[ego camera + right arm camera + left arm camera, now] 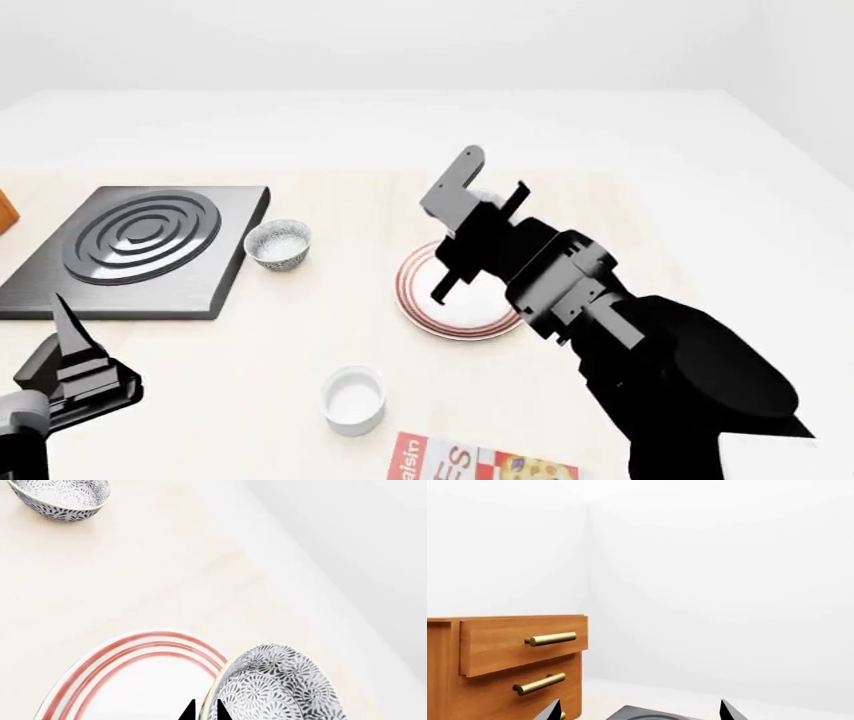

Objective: Pick the akita bowl next to the cookies box and place it on the plate.

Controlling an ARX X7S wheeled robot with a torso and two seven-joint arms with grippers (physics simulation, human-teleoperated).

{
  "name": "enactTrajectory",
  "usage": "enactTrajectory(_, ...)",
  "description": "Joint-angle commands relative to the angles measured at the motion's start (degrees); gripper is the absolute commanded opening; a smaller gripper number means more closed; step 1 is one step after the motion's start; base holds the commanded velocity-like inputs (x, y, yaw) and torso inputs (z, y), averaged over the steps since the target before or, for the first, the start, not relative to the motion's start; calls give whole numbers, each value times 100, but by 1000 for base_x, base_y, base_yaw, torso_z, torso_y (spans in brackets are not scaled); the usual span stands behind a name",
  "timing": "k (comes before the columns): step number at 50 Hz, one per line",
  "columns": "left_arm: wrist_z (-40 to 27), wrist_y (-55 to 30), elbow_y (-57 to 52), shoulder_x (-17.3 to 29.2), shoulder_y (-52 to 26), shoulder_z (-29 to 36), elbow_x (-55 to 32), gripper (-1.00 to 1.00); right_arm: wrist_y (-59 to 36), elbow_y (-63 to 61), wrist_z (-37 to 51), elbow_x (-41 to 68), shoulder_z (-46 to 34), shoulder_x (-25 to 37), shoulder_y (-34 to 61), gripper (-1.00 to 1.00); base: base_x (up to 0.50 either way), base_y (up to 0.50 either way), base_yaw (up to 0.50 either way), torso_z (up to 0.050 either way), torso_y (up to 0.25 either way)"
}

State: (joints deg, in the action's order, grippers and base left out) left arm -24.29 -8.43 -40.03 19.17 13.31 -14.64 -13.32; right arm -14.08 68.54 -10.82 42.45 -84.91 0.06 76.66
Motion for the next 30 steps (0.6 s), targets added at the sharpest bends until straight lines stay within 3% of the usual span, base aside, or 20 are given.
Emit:
enactTrajectory(1,0,38,2,12,8,-10,-49,100,-58,-74,-110,-45,-8,-4,-2,-100,0,0,0,0,0)
enactTrajectory(21,-85,-164,-30,77,-9,53,1,100,-117,-106,-175,-17,-20,-4,-42,-100,0,0,0,0,0)
enactTrajectory(30,-133,-144,-35,70,6,25,8,100,-190,-138,-269,41,-27,-4,-80,-100,0,0,0,0,-176)
